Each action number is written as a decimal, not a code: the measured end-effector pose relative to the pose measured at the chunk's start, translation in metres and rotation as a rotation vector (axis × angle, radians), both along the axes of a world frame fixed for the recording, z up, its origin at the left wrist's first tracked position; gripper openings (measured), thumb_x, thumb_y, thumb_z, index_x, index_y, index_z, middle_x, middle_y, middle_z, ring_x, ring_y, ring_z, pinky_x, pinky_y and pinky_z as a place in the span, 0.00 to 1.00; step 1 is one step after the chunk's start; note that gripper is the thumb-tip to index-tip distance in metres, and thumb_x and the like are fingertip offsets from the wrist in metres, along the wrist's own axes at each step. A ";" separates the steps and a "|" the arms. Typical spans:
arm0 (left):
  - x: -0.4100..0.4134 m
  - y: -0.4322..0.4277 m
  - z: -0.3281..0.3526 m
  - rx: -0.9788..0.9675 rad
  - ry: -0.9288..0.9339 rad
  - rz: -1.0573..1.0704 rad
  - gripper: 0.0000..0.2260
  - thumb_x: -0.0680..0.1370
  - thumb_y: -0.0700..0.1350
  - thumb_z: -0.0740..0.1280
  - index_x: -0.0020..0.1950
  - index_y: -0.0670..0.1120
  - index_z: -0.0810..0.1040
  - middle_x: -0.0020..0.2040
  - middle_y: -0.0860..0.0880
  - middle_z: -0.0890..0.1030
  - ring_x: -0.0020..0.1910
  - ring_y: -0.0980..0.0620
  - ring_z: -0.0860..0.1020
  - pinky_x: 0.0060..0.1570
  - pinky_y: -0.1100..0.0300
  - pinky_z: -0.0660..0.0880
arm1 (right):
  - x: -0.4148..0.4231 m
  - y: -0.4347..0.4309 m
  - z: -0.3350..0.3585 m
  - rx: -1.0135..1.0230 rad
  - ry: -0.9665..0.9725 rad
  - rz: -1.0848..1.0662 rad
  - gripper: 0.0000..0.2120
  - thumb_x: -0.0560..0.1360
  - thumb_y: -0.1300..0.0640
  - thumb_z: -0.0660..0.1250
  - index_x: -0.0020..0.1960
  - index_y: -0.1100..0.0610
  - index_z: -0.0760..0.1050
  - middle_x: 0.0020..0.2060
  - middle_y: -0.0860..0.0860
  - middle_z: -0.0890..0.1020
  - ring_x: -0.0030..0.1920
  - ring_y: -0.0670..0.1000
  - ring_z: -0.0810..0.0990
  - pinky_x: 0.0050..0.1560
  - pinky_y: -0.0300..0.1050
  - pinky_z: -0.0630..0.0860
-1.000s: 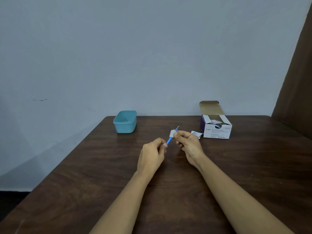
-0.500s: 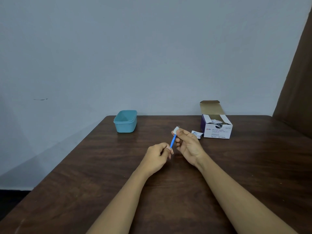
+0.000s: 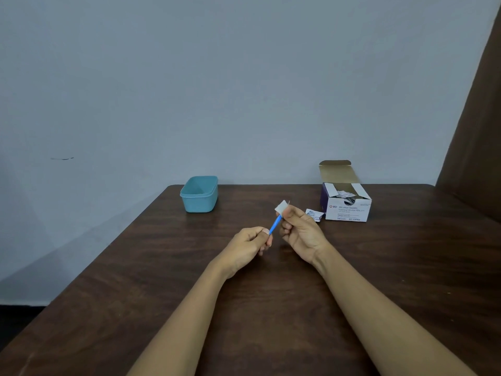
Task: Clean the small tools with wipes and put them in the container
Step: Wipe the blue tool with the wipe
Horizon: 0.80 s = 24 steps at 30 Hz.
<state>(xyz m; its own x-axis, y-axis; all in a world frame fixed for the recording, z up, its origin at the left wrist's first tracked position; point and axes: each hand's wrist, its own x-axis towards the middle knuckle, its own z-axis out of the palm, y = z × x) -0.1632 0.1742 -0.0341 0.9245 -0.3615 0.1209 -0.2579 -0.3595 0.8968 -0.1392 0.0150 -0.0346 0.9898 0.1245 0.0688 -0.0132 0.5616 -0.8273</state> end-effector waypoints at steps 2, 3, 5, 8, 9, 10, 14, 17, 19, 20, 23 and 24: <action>0.000 0.000 -0.001 -0.006 -0.009 -0.008 0.15 0.84 0.46 0.55 0.39 0.46 0.74 0.30 0.57 0.71 0.33 0.60 0.69 0.40 0.70 0.70 | 0.000 0.000 -0.001 0.008 0.016 -0.019 0.07 0.66 0.58 0.70 0.43 0.58 0.76 0.34 0.49 0.81 0.27 0.42 0.67 0.32 0.34 0.66; 0.000 0.000 -0.002 -0.012 -0.017 -0.010 0.15 0.84 0.46 0.55 0.39 0.47 0.73 0.29 0.57 0.71 0.33 0.60 0.69 0.40 0.70 0.70 | 0.001 -0.001 -0.001 0.010 0.021 -0.025 0.06 0.67 0.58 0.70 0.43 0.58 0.78 0.36 0.49 0.80 0.27 0.42 0.67 0.32 0.34 0.66; 0.000 0.000 -0.003 -0.022 -0.038 -0.003 0.16 0.83 0.45 0.55 0.37 0.47 0.73 0.28 0.58 0.72 0.32 0.60 0.69 0.39 0.70 0.69 | 0.001 0.000 -0.001 -0.006 0.020 -0.029 0.06 0.69 0.58 0.69 0.45 0.59 0.79 0.37 0.50 0.80 0.26 0.42 0.67 0.32 0.34 0.65; 0.002 -0.001 -0.006 0.001 -0.095 0.051 0.16 0.83 0.45 0.56 0.37 0.49 0.74 0.30 0.56 0.73 0.32 0.59 0.70 0.38 0.69 0.70 | 0.003 0.000 -0.001 -0.034 0.005 -0.023 0.07 0.76 0.59 0.65 0.51 0.59 0.79 0.45 0.50 0.85 0.27 0.41 0.68 0.32 0.33 0.66; 0.003 -0.002 -0.007 0.013 -0.116 0.075 0.15 0.82 0.45 0.57 0.37 0.49 0.74 0.31 0.55 0.74 0.32 0.59 0.71 0.38 0.68 0.70 | 0.004 -0.001 -0.001 -0.037 -0.002 -0.019 0.07 0.77 0.60 0.64 0.53 0.59 0.78 0.46 0.50 0.85 0.27 0.41 0.68 0.32 0.33 0.67; 0.003 -0.003 -0.008 0.025 -0.134 0.099 0.15 0.82 0.45 0.57 0.37 0.49 0.75 0.32 0.54 0.74 0.32 0.58 0.71 0.39 0.66 0.70 | 0.004 -0.001 -0.001 -0.038 -0.008 -0.015 0.07 0.77 0.60 0.63 0.54 0.59 0.78 0.47 0.50 0.85 0.27 0.41 0.68 0.32 0.33 0.67; 0.006 -0.005 -0.011 0.059 -0.183 0.156 0.14 0.82 0.45 0.57 0.38 0.49 0.76 0.34 0.51 0.76 0.33 0.56 0.72 0.39 0.63 0.71 | 0.002 0.000 0.000 -0.035 -0.018 -0.002 0.08 0.78 0.61 0.62 0.55 0.59 0.76 0.49 0.50 0.86 0.29 0.41 0.68 0.32 0.33 0.67; 0.006 -0.005 -0.012 0.098 -0.214 0.171 0.14 0.82 0.44 0.58 0.39 0.48 0.77 0.33 0.51 0.76 0.33 0.56 0.74 0.36 0.67 0.70 | 0.002 0.001 0.000 -0.041 0.000 -0.015 0.06 0.76 0.60 0.64 0.52 0.59 0.76 0.47 0.51 0.86 0.30 0.41 0.69 0.32 0.33 0.66; 0.006 -0.005 -0.012 0.116 -0.226 0.167 0.14 0.82 0.44 0.58 0.39 0.48 0.77 0.33 0.51 0.77 0.33 0.57 0.74 0.35 0.69 0.70 | 0.004 0.001 -0.001 -0.043 0.014 -0.032 0.03 0.76 0.61 0.65 0.48 0.59 0.77 0.46 0.51 0.85 0.30 0.42 0.69 0.31 0.33 0.66; 0.006 -0.005 -0.012 0.122 -0.226 0.165 0.14 0.82 0.44 0.58 0.39 0.48 0.77 0.33 0.52 0.77 0.33 0.57 0.74 0.35 0.70 0.70 | 0.005 0.001 -0.002 -0.044 0.020 -0.040 0.03 0.76 0.62 0.65 0.47 0.59 0.77 0.45 0.51 0.85 0.31 0.42 0.69 0.31 0.33 0.66; 0.006 -0.005 -0.012 0.138 -0.223 0.164 0.14 0.82 0.45 0.58 0.38 0.49 0.77 0.34 0.52 0.77 0.34 0.57 0.74 0.35 0.69 0.70 | 0.007 0.000 -0.004 -0.070 0.021 -0.059 0.04 0.77 0.62 0.65 0.46 0.59 0.78 0.42 0.50 0.83 0.33 0.43 0.68 0.33 0.35 0.66; 0.006 -0.005 -0.012 0.141 -0.222 0.163 0.14 0.82 0.45 0.58 0.39 0.49 0.77 0.34 0.51 0.77 0.34 0.56 0.74 0.35 0.68 0.71 | 0.007 0.000 -0.004 -0.076 0.020 -0.062 0.04 0.77 0.62 0.65 0.46 0.59 0.78 0.41 0.50 0.83 0.33 0.43 0.68 0.34 0.35 0.65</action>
<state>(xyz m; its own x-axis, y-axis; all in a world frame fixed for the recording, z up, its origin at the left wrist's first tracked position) -0.1570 0.1690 -0.0461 0.9282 -0.2384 0.2856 -0.3707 -0.5294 0.7631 -0.1318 0.0146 -0.0389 0.9969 0.0674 0.0418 0.0027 0.4973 -0.8676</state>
